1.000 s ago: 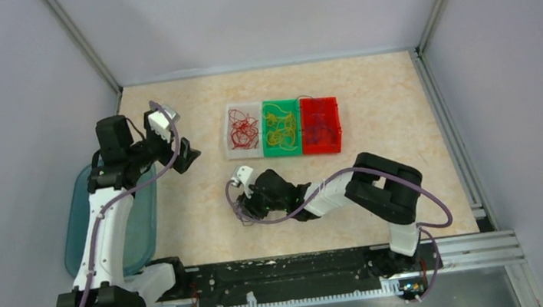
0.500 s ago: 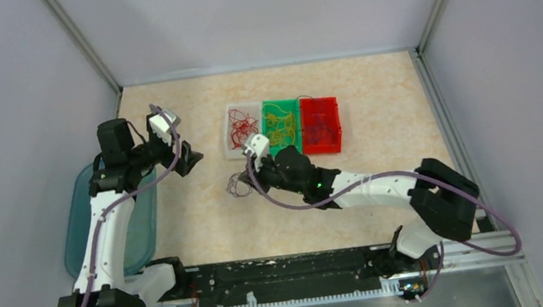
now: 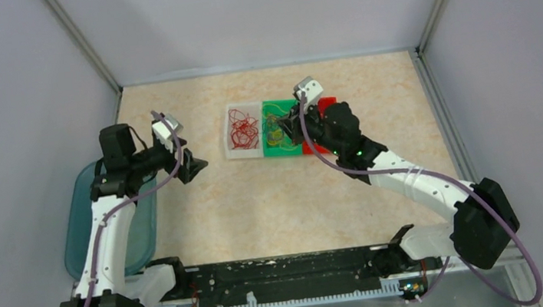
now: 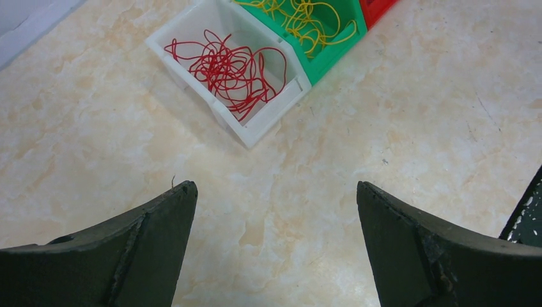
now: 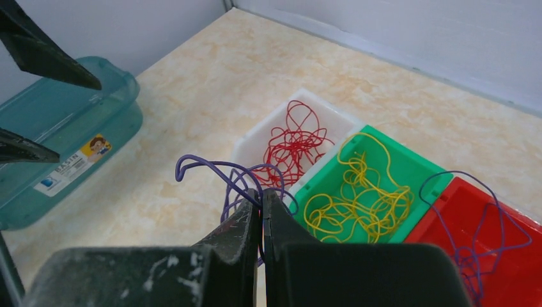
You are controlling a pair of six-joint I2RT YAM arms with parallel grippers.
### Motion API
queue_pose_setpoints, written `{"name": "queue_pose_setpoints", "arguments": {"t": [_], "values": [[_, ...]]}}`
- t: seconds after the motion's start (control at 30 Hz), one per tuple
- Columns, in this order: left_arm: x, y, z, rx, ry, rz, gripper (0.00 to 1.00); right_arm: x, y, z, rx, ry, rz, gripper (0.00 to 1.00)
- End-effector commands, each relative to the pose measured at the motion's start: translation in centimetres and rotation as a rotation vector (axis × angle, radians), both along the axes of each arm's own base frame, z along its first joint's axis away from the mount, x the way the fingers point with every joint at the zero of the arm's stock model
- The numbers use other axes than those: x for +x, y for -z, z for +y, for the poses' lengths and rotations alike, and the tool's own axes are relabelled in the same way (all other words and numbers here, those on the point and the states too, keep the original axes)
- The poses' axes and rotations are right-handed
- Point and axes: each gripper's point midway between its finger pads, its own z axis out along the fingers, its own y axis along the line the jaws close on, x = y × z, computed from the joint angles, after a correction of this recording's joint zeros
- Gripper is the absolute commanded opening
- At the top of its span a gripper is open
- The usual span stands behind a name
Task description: Untangle the cables
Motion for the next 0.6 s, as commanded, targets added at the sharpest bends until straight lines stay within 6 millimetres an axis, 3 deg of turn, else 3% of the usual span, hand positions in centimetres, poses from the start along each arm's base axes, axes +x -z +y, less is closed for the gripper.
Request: {"name": "queue_pose_setpoints", "arguments": {"t": [0.0, 0.17, 0.57], "values": [[-1.4, -0.2, -0.8, -0.020, 0.068, -0.011, 1.00, -1.4, -3.9, 0.7, 0.077, -0.068, -0.034, 0.00], [-2.0, 0.0, -1.0, -0.017, 0.092, 0.001, 1.00, -2.7, -4.5, 1.5, 0.147, -0.177, 0.026, 0.00], [-2.9, 0.3, -1.5, -0.025, 0.142, -0.009, 1.00, -8.3, -5.6, 3.2, 0.260, -0.539, 0.119, 0.00]]}}
